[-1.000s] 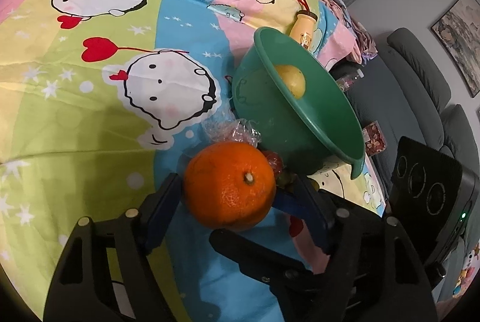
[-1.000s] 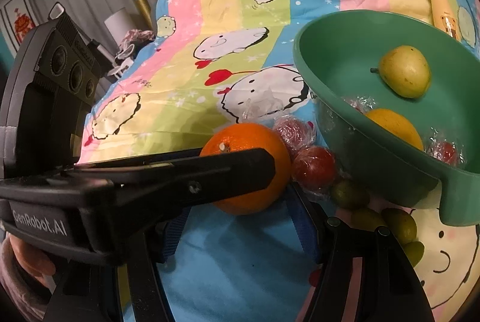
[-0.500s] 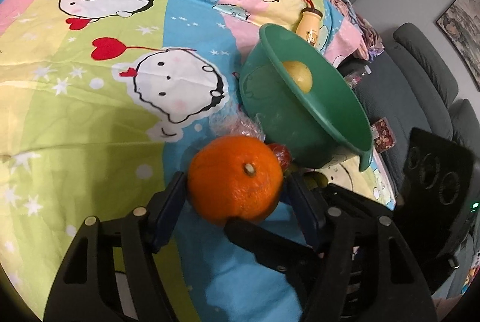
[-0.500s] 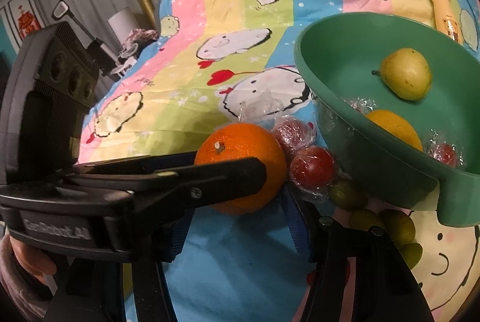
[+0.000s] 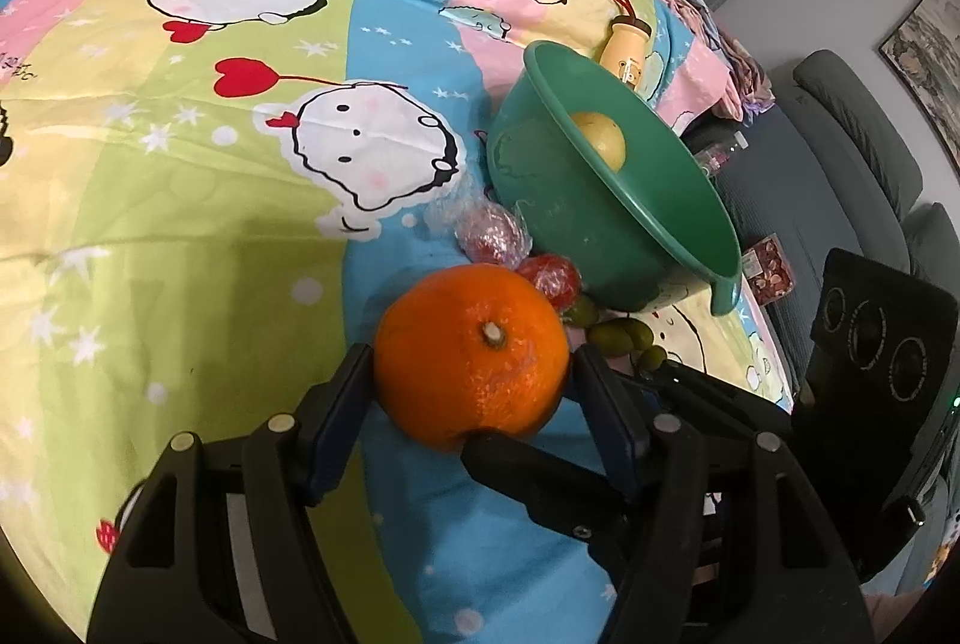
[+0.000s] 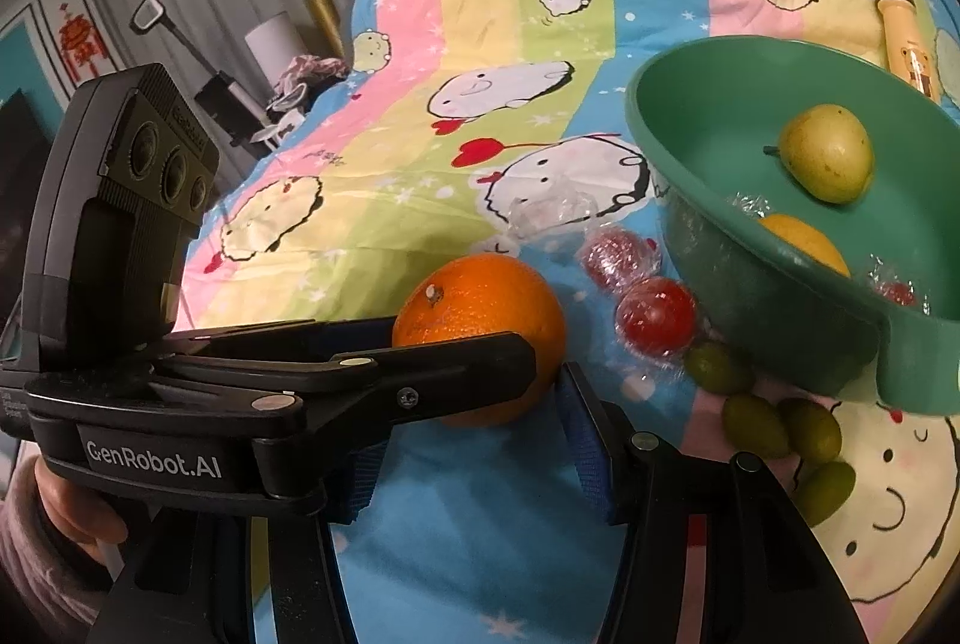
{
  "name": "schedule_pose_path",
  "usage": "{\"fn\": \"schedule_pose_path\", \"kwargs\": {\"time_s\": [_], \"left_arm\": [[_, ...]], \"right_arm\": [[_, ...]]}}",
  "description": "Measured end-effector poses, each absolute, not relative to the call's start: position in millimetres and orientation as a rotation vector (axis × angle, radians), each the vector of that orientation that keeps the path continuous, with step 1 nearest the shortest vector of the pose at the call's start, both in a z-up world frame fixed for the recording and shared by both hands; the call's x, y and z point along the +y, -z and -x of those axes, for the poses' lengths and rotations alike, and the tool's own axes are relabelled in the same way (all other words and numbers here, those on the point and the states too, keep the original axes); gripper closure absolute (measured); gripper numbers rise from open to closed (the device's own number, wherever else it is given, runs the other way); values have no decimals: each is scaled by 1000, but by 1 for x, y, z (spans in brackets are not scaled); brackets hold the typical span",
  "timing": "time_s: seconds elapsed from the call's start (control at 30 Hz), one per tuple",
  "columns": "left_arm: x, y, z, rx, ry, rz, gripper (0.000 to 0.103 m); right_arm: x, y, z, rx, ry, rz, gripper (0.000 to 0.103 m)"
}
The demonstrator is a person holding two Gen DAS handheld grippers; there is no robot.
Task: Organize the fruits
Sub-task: 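Lift the held orange with the right tool over the green bowl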
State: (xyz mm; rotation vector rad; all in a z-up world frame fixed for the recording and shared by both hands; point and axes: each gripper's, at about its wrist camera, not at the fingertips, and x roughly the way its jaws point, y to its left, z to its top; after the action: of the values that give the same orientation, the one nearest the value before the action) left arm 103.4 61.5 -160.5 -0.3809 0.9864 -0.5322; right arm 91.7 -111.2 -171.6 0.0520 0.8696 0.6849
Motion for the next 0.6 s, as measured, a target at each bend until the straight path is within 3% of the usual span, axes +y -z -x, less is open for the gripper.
{"fn": "schedule_pose_path", "kwargs": {"time_s": [0.6], "left_arm": [[49, 132, -72, 945, 520, 351, 36]], "right_arm": [[-124, 149, -64, 817, -720, -56, 47]]}}
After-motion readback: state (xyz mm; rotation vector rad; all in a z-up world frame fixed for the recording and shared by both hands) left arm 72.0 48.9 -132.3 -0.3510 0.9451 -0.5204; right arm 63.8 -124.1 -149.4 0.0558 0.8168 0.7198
